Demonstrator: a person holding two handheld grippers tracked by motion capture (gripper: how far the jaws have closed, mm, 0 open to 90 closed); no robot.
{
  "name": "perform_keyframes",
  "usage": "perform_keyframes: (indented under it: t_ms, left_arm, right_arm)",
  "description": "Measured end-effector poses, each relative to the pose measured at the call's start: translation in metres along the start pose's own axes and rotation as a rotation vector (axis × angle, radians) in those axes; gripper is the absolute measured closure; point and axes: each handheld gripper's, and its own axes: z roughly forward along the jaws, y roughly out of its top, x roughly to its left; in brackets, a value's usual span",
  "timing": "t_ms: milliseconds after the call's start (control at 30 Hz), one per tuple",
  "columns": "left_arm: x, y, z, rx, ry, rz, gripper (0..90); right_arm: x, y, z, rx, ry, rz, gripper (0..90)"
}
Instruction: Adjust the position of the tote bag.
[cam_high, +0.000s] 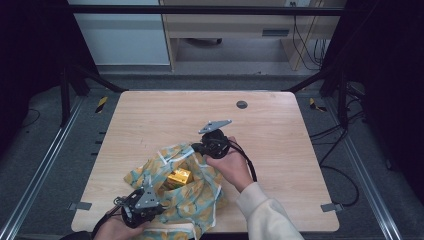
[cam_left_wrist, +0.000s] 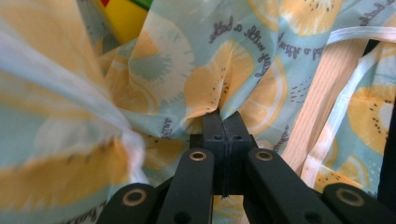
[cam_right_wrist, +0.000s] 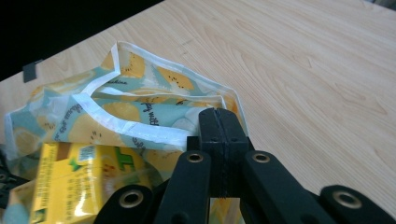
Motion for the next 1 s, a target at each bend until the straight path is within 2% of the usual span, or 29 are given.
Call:
perform_keyframes:
  t_ms: [67,100,133,233,333,367,600,700,900,1000]
  left_arm:
    - [0.001,-0.001,-0.001,-0.003,0.013,-0.009,90.0]
    - [0.004,-0.002,-0.003,-0.006,0.041,-0.027,90.0]
    - [0.006,-0.003,-0.003,-0.010,0.052,-0.036,90.0]
    - [0.010,-0.005,-0.005,-0.011,0.064,-0.056,90.0]
    - [0.010,-0.005,-0.004,-0.010,0.078,-0.054,90.0]
    - [0.010,-0.005,-0.004,-0.002,0.091,-0.050,90.0]
    - [0.013,-0.005,-0.004,-0.006,0.092,-0.065,90.0]
    - [0.014,-0.006,-0.004,-0.002,0.103,-0.068,90.0]
    - [0.014,-0.005,-0.003,-0.001,0.099,-0.065,90.0]
    - [0.013,-0.006,-0.002,0.002,0.097,-0.065,90.0]
  right_arm:
    - [-0.006,-0.006,0.006,0.010,-0.010,0.018,90.0]
    - [-0.007,-0.007,0.008,0.014,-0.014,0.024,90.0]
    - [-0.009,-0.010,0.011,0.021,-0.020,0.037,90.0]
    - [-0.016,-0.016,0.020,0.039,-0.032,0.054,90.0]
    - [-0.022,-0.021,0.026,0.052,-0.043,0.067,90.0]
    - [-0.029,-0.024,0.032,0.061,-0.052,0.080,90.0]
    - [-0.048,-0.030,0.042,0.084,-0.089,0.097,90.0]
    - [-0.061,-0.036,0.048,0.100,-0.116,0.125,90.0]
    - [-0.076,-0.044,0.051,0.108,-0.140,0.151,90.0]
    - [-0.079,-0.045,0.052,0.111,-0.153,0.158,90.0]
